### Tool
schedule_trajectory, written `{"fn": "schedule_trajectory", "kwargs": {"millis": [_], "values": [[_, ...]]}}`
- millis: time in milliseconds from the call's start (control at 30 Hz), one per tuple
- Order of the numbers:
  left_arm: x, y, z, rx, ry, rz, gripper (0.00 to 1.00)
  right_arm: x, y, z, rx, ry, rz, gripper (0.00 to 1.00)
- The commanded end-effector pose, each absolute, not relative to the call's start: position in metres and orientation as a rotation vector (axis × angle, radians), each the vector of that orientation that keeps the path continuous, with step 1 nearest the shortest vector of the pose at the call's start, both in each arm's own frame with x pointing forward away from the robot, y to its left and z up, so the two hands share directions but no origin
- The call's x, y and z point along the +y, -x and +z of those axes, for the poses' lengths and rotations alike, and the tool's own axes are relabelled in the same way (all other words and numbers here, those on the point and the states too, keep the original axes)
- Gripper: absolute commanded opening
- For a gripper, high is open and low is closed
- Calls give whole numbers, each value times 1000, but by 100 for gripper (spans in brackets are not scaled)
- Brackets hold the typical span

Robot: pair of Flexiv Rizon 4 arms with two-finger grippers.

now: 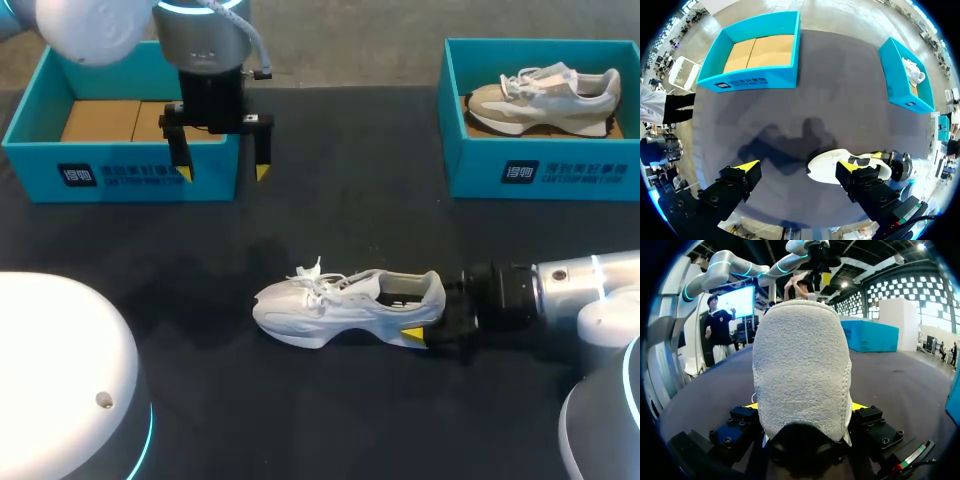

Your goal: Take the shoe out of the shoebox, open the shoe tongue, remove and reinsert the insole, then place the shoe into the shoebox

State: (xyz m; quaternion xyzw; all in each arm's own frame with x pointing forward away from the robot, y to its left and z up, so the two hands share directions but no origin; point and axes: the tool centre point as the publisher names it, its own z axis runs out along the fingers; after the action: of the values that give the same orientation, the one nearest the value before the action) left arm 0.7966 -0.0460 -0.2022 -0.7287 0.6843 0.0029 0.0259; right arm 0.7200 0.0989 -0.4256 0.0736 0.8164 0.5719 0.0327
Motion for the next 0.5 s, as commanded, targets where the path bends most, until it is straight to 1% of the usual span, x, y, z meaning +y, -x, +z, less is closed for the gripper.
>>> {"fn": "schedule_trajectory", "kwargs": {"millis": [33, 233, 500], "values": [[-45, -796, -203, 2115, 2252, 4, 100, 99, -720, -426, 2516, -227, 1754, 0], [-86, -777, -209, 2272, 2138, -1, 100, 99, -720, -426, 2516, -227, 1754, 0], [-125, -764, -221, 2373, 2059, 6, 100, 99, -720, -426, 2516, -227, 1754, 0]]}}
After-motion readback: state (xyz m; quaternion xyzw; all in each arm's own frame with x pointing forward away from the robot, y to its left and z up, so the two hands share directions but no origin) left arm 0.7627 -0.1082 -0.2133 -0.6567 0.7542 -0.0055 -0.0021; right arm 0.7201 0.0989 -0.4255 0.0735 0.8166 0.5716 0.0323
